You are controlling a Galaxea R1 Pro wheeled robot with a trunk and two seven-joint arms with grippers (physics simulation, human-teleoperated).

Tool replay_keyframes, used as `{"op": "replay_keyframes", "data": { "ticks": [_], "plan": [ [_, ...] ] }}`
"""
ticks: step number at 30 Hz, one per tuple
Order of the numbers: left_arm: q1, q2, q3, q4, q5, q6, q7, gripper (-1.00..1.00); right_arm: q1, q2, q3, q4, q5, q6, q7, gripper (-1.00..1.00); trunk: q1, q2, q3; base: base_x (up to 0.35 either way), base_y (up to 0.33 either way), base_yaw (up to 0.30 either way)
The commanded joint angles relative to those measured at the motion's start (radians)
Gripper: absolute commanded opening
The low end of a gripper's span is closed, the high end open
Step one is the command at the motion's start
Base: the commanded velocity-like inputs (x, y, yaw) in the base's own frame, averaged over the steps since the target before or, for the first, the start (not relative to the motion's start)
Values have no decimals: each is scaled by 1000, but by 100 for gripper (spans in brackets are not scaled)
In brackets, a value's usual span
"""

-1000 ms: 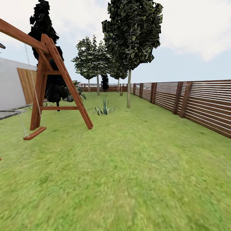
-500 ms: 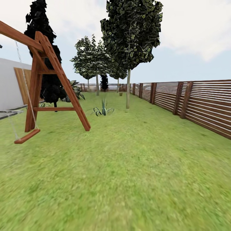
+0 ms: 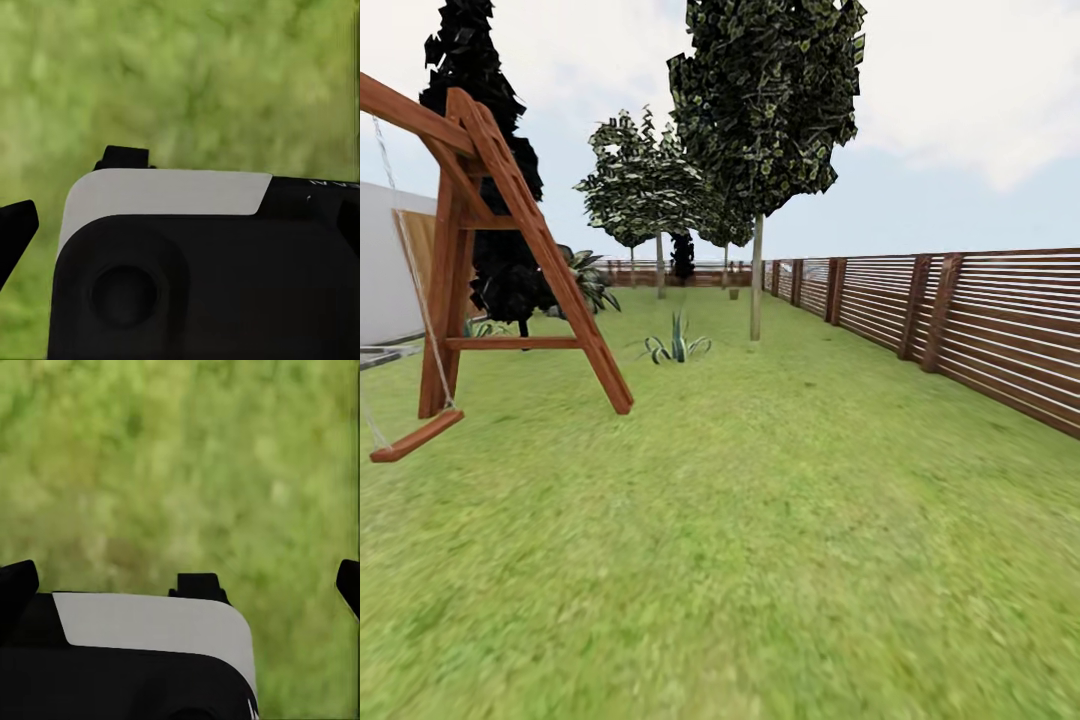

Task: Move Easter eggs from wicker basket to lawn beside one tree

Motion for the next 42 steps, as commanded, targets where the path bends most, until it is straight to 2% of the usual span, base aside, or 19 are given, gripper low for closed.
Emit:
{"op": "replay_keyframes", "data": {
  "ticks": [1,42],
  "plan": [
    [0,0,2,-1,10,1,-5,100,-1,0,0,1,0,-3,0,100,1,0,-1,314,-126,0],
    [0,2,2,-1,10,1,-5,100,-1,0,2,2,-1,-29,0,100,1,0,0,314,-125,-7]
  ]
}}
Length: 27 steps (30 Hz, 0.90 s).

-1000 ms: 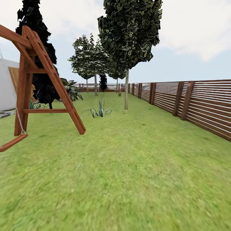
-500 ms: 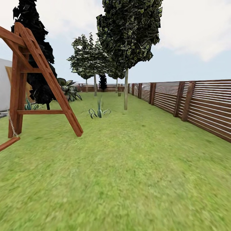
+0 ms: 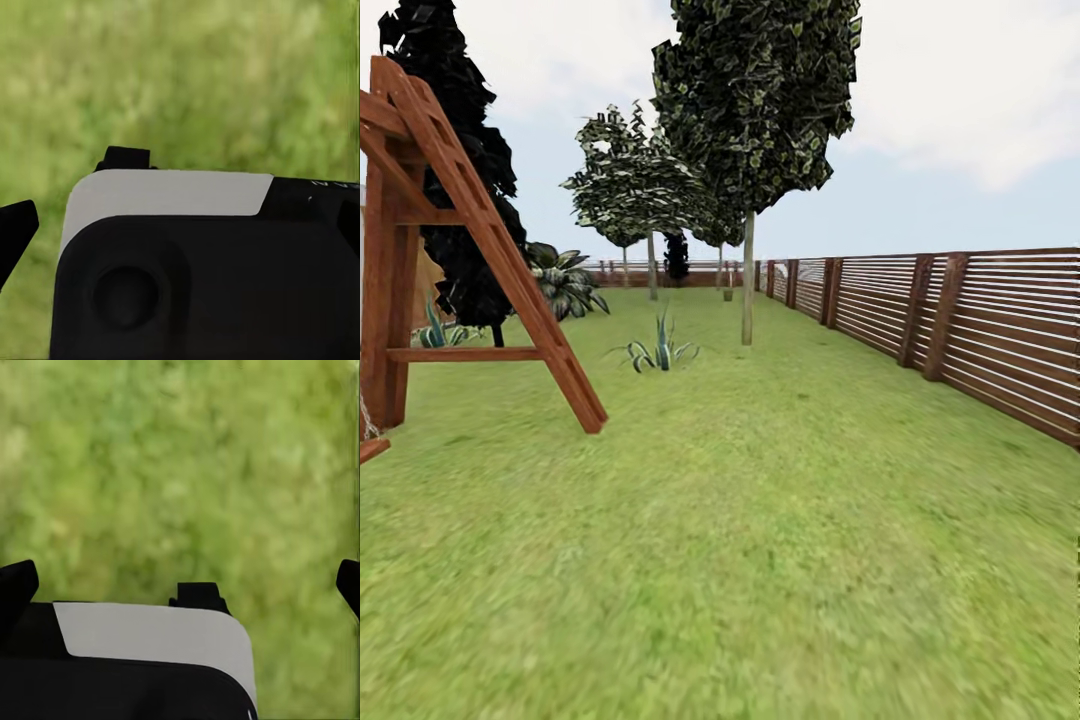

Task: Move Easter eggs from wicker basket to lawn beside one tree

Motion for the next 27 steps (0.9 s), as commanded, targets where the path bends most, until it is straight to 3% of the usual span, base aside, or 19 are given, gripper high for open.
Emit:
{"op": "replay_keyframes", "data": {
  "ticks": [1,13,27],
  "plan": [
    [0,0,2,-1,10,1,-5,100,-1,0,0,1,0,-3,0,100,1,0,0,314,-119,-169],
    [0,0,2,-1,10,1,-5,100,-1,0,0,1,-1,-3,0,100,1,0,7,314,-113,-191],
    [0,-1,2,-1,10,1,-3,100,-1,0,-1,1,-1,-3,0,100,1,0,8,314,-120,-17]
  ]
}}
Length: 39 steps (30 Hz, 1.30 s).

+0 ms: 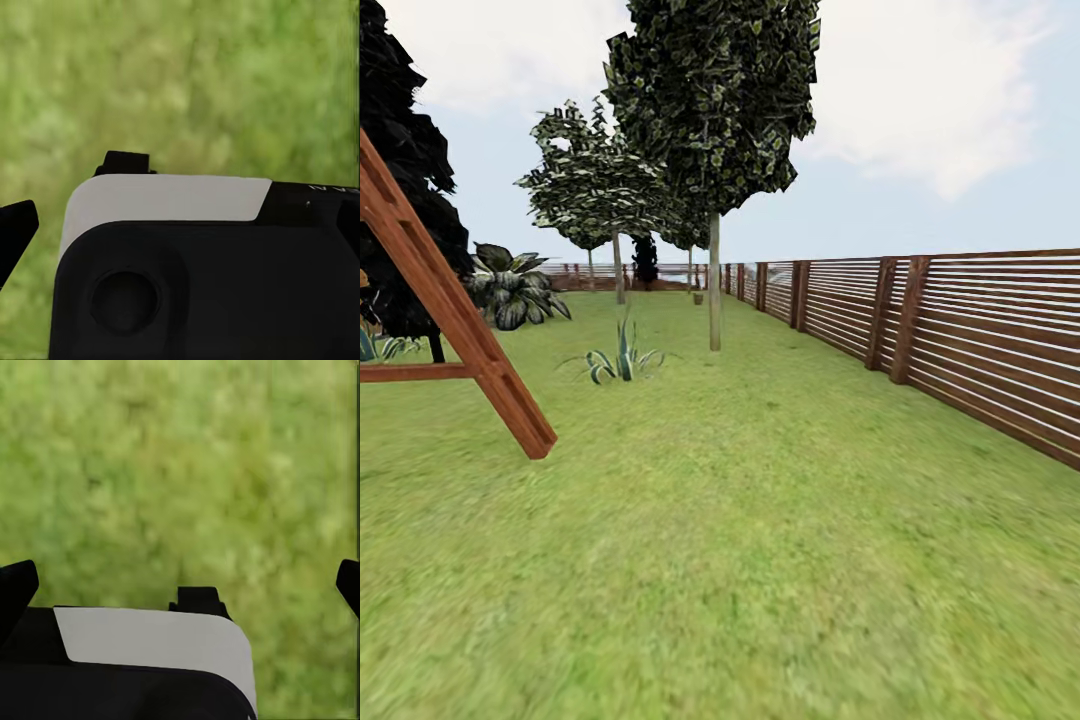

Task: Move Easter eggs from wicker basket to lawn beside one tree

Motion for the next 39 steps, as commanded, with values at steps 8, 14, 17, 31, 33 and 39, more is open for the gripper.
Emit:
{"op": "replay_keyframes", "data": {
  "ticks": [8,14,17,31,33,39],
  "plan": [
    [0,-1,0,-1,9,4,-4,100,0,1,1,1,0,-3,0,100,1,0,-1,312,-140,0],
    [0,-2,-2,0,8,6,-3,100,0,2,1,1,1,-3,0,100,1,0,-1,312,-139,0],
    [0,-2,-2,0,8,6,-3,100,0,2,2,1,1,-3,0,100,1,0,-1,312,-135,0],
    [0,-3,-4,3,8,7,-2,100,0,2,1,-1,1,-3,0,100,1,0,-1,312,-117,0],
    [0,-3,-4,3,8,7,-2,100,0,2,1,-1,1,-3,0,100,1,0,-1,312,-103,0],
    [0,-2,-4,3,8,7,-2,100,0,2,1,-1,1,-3,0,100,1,0,-1,312,-103,0]
  ]
}}
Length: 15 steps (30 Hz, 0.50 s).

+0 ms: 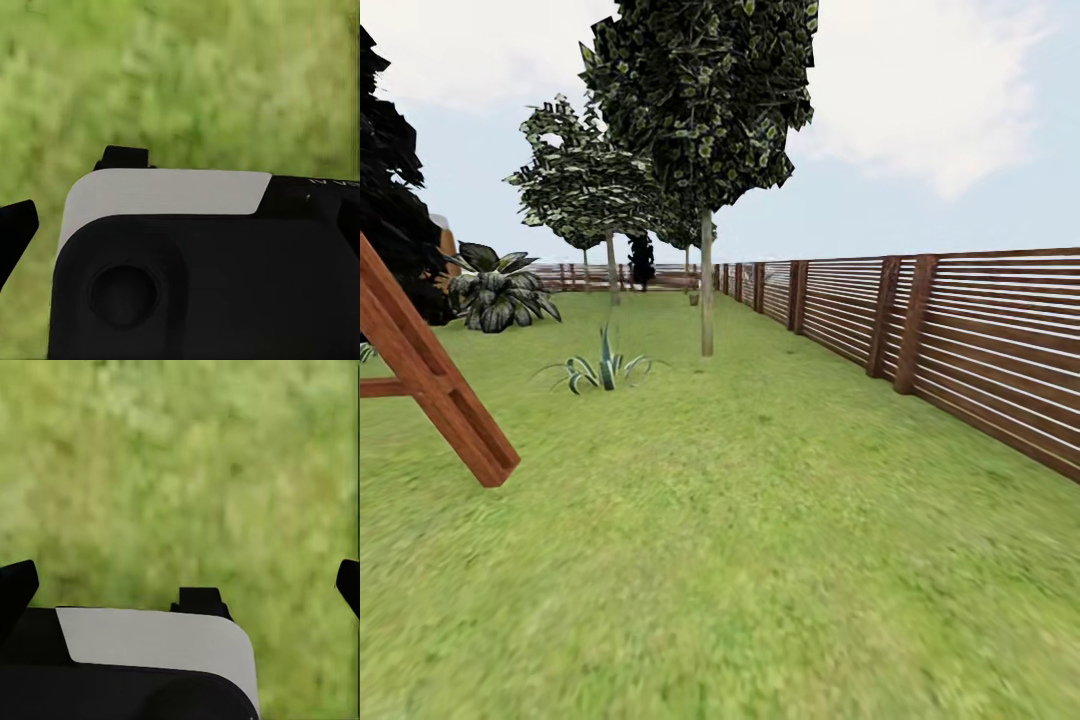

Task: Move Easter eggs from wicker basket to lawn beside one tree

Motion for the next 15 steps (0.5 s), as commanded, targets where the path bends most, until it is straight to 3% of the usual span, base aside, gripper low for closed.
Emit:
{"op": "replay_keyframes", "data": {
  "ticks": [1,15],
  "plan": [
    [0,0,2,-1,10,2,-5,100,-1,0,0,1,0,-3,0,100,1,0,-1,312,-103,0],
    [0,0,2,-1,10,2,-5,100,-1,0,0,1,0,-3,0,100,1,0,-1,312,-103,0]
  ]
}}
